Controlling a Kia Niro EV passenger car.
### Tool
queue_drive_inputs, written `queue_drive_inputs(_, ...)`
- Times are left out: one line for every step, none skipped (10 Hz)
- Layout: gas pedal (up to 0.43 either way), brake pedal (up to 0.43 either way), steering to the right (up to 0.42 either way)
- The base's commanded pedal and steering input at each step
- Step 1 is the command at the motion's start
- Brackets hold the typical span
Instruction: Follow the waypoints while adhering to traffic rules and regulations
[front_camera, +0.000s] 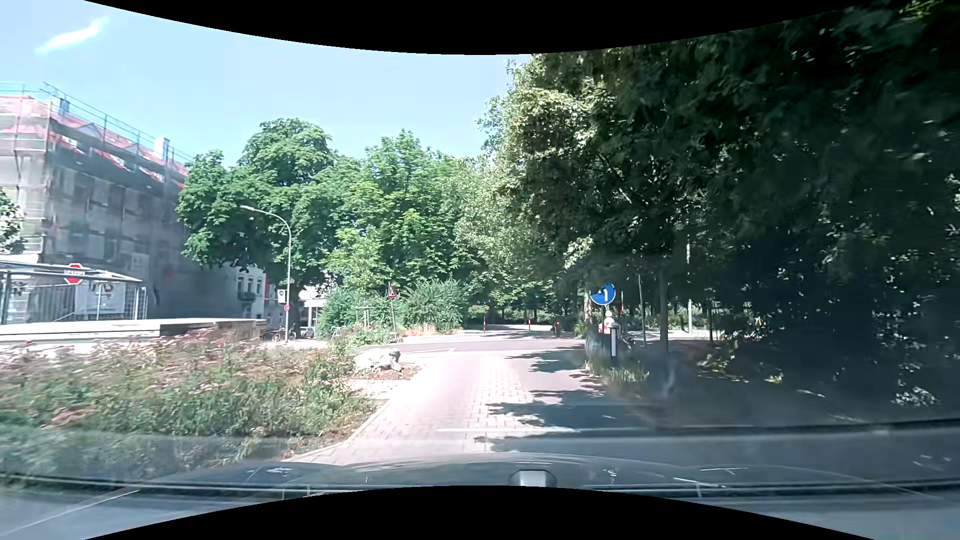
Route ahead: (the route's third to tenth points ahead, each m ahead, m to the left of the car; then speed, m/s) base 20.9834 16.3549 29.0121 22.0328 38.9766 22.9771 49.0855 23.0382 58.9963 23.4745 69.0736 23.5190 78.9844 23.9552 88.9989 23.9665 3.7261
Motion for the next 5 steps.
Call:
queue_drive_inputs(0.047,0.0,-0.001)
queue_drive_inputs(0.039,0.0,-0.001)
queue_drive_inputs(0.039,0.0,0.001)
queue_drive_inputs(0.02,0.0,0.006)
queue_drive_inputs(0.0,0.0,0.006)
